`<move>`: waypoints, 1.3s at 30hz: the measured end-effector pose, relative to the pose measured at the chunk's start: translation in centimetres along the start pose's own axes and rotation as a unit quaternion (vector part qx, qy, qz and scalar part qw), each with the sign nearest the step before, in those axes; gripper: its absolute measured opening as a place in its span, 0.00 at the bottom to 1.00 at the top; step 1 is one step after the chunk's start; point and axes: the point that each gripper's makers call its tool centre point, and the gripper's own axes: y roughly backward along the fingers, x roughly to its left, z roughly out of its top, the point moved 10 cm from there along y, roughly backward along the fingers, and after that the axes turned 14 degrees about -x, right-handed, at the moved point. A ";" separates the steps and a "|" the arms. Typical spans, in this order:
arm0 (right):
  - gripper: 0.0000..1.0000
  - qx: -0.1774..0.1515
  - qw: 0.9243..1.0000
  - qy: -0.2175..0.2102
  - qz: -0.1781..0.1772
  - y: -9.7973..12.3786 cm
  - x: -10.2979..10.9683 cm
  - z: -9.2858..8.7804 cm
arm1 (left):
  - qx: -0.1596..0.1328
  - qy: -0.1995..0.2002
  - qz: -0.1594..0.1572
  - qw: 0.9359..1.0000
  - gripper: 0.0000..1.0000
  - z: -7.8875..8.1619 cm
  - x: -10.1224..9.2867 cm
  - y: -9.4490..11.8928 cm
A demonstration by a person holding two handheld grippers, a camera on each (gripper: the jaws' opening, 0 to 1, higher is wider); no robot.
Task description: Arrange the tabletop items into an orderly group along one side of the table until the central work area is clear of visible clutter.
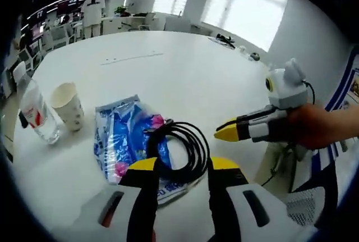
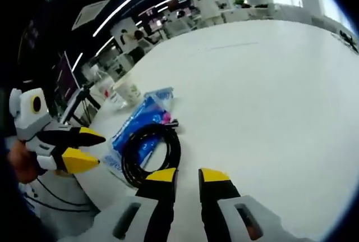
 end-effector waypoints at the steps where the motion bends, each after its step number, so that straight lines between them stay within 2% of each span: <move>1: 0.12 0.000 1.000 -0.001 0.001 0.0 0.1 0.0 | 0.002 0.000 0.001 1.000 0.32 0.0 0.0 -0.2; 5: 0.09 -0.003 1.000 -0.016 0.001 -0.3 0.2 0.0 | 0.023 -0.023 0.004 0.999 0.31 -0.2 -0.2 -1.3; 7: 0.10 -0.002 1.000 -0.031 -0.004 -0.3 0.2 -0.2 | 0.037 -0.024 0.023 0.999 0.31 -0.6 0.0 -1.7; 9: 0.11 0.000 0.999 -0.036 -0.005 -0.3 0.1 -0.4 | 0.049 -0.007 0.040 0.998 0.31 -0.8 0.0 -1.8; 13: 0.13 0.006 0.999 -0.046 -0.004 -0.3 0.5 -0.7 | 0.055 0.005 0.053 0.997 0.32 -1.7 0.5 -2.3; 18: 0.13 0.011 0.998 -0.059 0.000 -0.7 1.1 -1.2 | 0.054 0.023 0.055 0.997 0.31 -2.7 0.5 -2.7; 22: 0.12 0.016 0.998 -0.058 0.003 -1.0 1.2 -1.4 | 0.052 0.024 0.060 0.997 0.28 -2.7 0.4 -2.8; 29: 0.15 -0.001 0.998 -0.065 -0.005 -0.6 0.9 -0.7 | 0.043 0.027 0.074 0.996 0.25 -2.8 0.5 -2.1; 32: 0.17 -0.015 0.997 -0.081 0.006 -1.1 0.7 -0.5 | 0.032 0.049 0.080 0.995 0.24 -2.8 0.8 -1.8; 36: 0.21 0.009 0.998 -0.061 0.019 -1.8 1.9 -1.0 | 0.033 0.059 0.085 0.994 0.23 -3.6 1.3 -1.9; 39: 0.22 0.019 0.998 -0.053 0.026 -2.5 2.4 -1.1 | 0.032 0.058 0.085 0.994 0.22 -3.4 1.0 -1.8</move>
